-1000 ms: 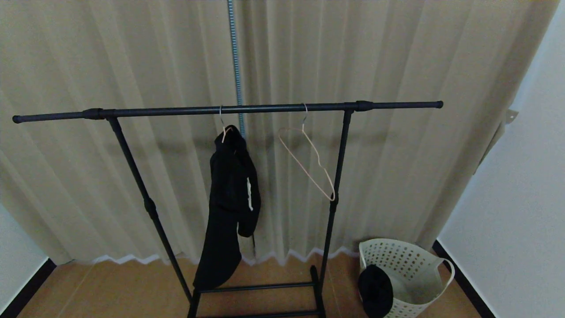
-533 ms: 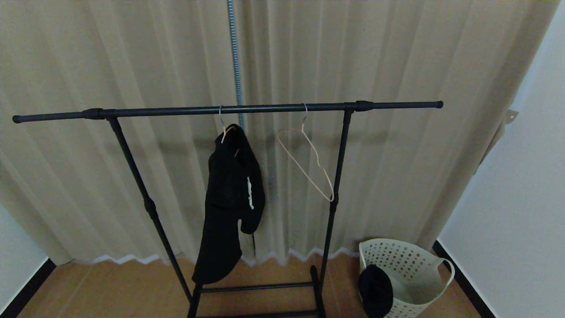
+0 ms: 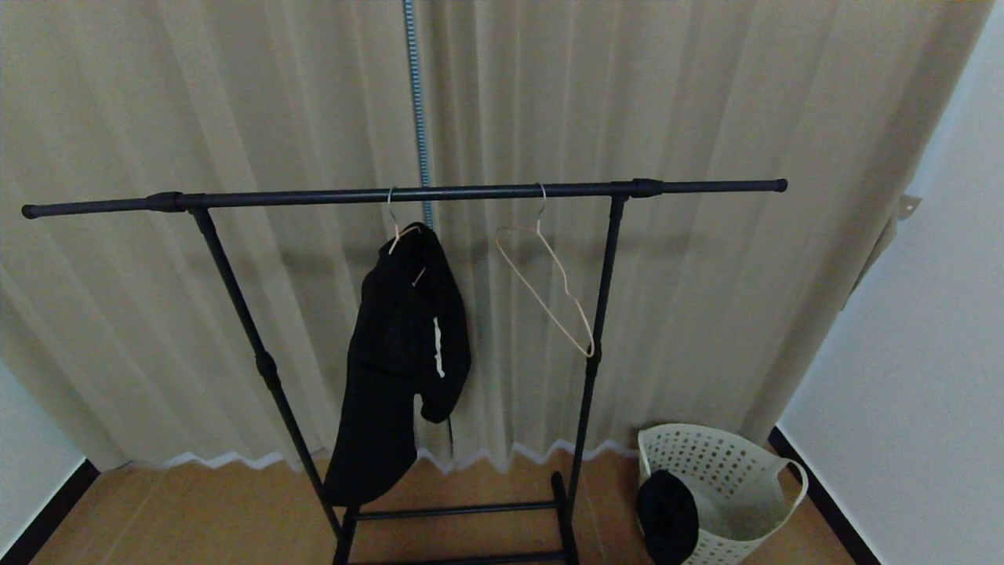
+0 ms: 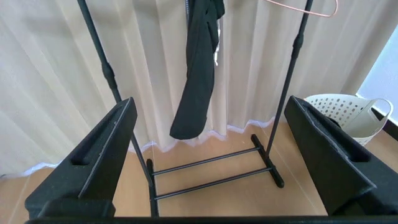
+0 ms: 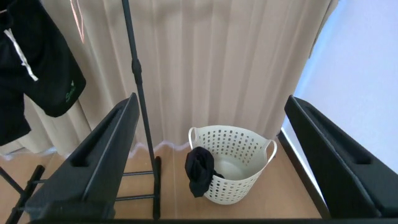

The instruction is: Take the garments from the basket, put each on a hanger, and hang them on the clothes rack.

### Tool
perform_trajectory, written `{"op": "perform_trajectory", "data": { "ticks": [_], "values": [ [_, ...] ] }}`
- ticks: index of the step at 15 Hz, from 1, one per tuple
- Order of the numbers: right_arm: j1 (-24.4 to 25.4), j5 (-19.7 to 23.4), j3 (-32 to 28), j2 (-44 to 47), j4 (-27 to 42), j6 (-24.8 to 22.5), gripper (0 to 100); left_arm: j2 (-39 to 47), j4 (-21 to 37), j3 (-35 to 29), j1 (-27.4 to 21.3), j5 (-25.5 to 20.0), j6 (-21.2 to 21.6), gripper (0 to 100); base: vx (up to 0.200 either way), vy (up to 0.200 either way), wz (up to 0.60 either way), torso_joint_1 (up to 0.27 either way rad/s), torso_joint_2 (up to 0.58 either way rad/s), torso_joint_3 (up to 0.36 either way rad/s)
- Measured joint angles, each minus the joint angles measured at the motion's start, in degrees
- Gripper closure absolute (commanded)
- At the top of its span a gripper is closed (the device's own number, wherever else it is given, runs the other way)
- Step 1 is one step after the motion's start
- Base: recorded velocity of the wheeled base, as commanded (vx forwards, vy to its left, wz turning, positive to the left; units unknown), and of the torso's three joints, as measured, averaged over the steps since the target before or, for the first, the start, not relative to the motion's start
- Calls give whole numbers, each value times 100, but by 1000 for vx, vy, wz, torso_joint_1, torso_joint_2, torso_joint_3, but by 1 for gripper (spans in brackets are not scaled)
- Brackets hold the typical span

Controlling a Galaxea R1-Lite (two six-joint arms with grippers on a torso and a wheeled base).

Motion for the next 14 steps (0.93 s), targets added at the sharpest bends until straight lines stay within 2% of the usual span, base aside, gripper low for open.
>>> {"op": "perform_trajectory", "data": {
  "ticks": [9,14],
  "values": [
    [0,6,0,0,22,0,0,0,4,7,-2,-2,7,0,0,0,0,-154,353,194],
    [0,17,-10,0,22,0,0,0,1,5,-2,-2,5,0,0,0,0,-193,456,257]
  ]
}}
